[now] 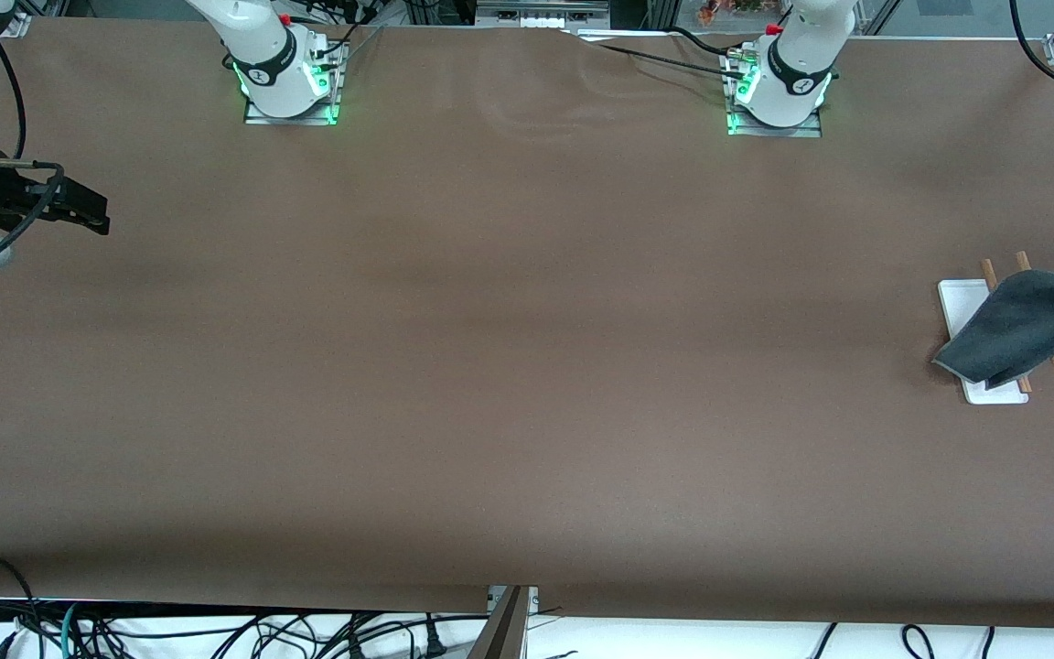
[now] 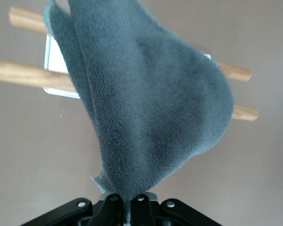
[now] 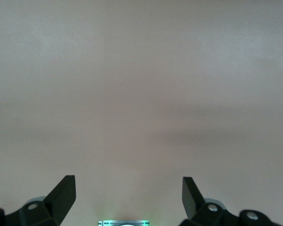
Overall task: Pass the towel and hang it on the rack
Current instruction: 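Lower the towel over the wooden dowels with the left gripper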
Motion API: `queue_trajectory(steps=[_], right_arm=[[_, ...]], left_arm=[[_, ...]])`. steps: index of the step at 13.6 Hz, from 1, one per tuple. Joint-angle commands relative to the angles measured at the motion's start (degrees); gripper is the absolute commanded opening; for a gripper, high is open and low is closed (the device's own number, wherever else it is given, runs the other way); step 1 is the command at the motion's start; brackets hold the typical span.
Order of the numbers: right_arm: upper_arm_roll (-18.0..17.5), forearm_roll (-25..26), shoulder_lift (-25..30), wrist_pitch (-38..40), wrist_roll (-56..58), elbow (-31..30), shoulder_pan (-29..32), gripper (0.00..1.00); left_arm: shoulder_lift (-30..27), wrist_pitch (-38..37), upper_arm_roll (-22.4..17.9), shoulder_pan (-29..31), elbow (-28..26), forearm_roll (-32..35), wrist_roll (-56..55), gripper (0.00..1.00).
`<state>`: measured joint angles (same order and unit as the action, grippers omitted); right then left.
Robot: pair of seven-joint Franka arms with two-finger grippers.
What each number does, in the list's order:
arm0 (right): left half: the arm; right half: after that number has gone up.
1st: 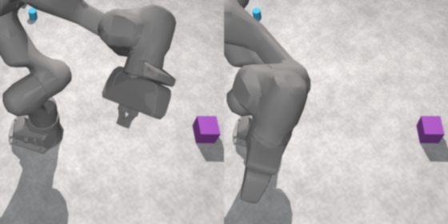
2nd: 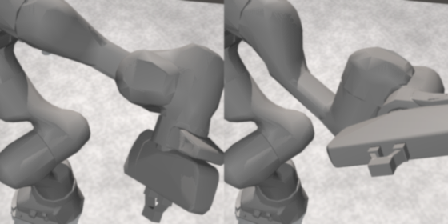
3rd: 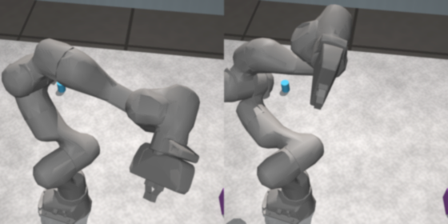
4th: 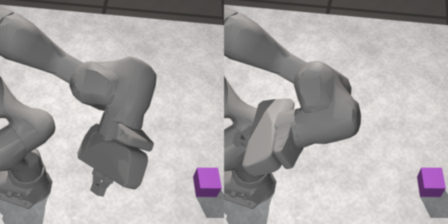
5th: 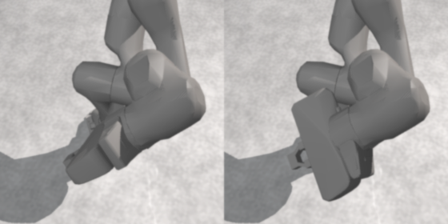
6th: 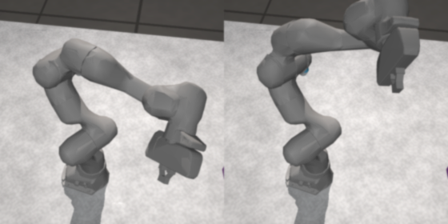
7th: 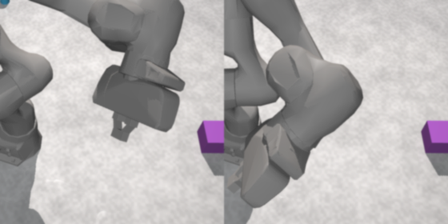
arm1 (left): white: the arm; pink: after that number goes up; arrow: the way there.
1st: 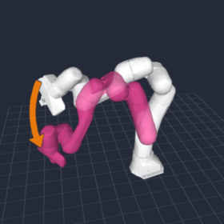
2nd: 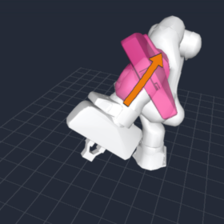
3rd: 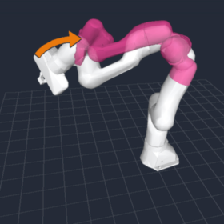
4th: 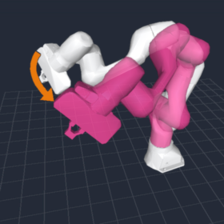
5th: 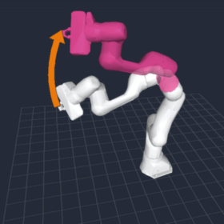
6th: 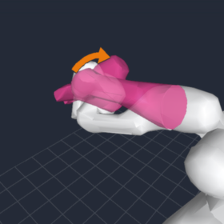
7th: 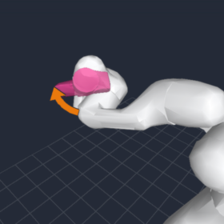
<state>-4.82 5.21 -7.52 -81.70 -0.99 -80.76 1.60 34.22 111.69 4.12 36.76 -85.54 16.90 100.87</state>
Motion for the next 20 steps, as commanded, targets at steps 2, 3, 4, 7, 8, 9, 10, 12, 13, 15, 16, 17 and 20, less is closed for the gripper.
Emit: queue_trajectory(steps=[2, 3, 4, 7, 8, 9, 10, 12, 13, 15, 16, 17, 20], right_arm=[[0.2, 0.4, 2.2, 0.2, 0.9, -0.1, 0.5, 1.0], [0.5, 0.1, 2.1, 0.0, 1.4, -0.1, 0.5, 1.0], [0.5, -0.1, 2.0, -0.4, 1.7, -0.1, 0.5, 1.0], [0.5, -0.2, 1.8, -0.3, 3.2, -0.1, 0.5, 1.0], [0.5, -0.1, 1.5, -0.3, 3.4, -0.1, 0.5, 1.0], [0.5, -0.1, 1.2, -0.3, 3.5, -0.1, 0.5, 1.0], [0.5, -0.1, 1.0, -0.3, 3.3, -0.1, 0.6, 1.0], [0.5, -0.1, 0.9, -0.5, 3.5, 0.0, 0.5, 1.0], [0.5, -0.1, 0.8, -0.5, 3.5, 0.0, 0.5, 1.0], [0.5, -0.1, 0.8, -0.6, 3.4, 0.0, 0.5, 1.0], [0.5, -0.1, 0.8, -0.7, 3.3, 0.0, 0.5, 1.0], [0.5, -0.2, 0.8, -0.7, 3.3, 0.0, 0.5, 1.0], [0.4, -0.2, 0.5, -0.7, 3.3, 0.4, 0.5, 1.0]], left_arm=[[4.4, 0.0, 0.9, 1.9, 3.3, -2.2, 1.5, 0.0], [5.0, 0.0, 0.9, 1.9, 3.3, -3.5, 1.4, 0.11], [5.5, 0.0, 0.9, 1.9, 3.4, -4.7, 0.9, 0.86], [5.9, 0.1, 0.9, 2.5, 4.1, -5.7, 1.1, 1.0], [6.3, 1.2, 0.9, 3.2, 4.2, -7.0, 1.2, 1.0], [6.6, 2.3, 0.9, 3.5, 4.2, -8.4, 1.3, 1.0], [6.9, 3.0, 0.9, 4.3, 4.2, -8.8, 1.4, 1.0], [6.8, 4.0, 0.9, 5.2, 4.3, -9.1, 1.3, 1.0], [6.6, 3.9, 0.9, 5.5, 4.9, -9.1, 1.1, 1.0], [6.3, 3.3, 0.9, 5.6, 7.0, -9.0, 1.3, 1.0], [5.6, 3.1, 0.9, 5.7, 8.1, -8.9, 1.2, 1.0], [4.0, 2.8, 0.9, 5.8, 8.6, -9.0, 1.1, 1.0], [-2.0, -3.9, 1.4, 5.3, 8.9, -12.1, -1.1, 1.0]])
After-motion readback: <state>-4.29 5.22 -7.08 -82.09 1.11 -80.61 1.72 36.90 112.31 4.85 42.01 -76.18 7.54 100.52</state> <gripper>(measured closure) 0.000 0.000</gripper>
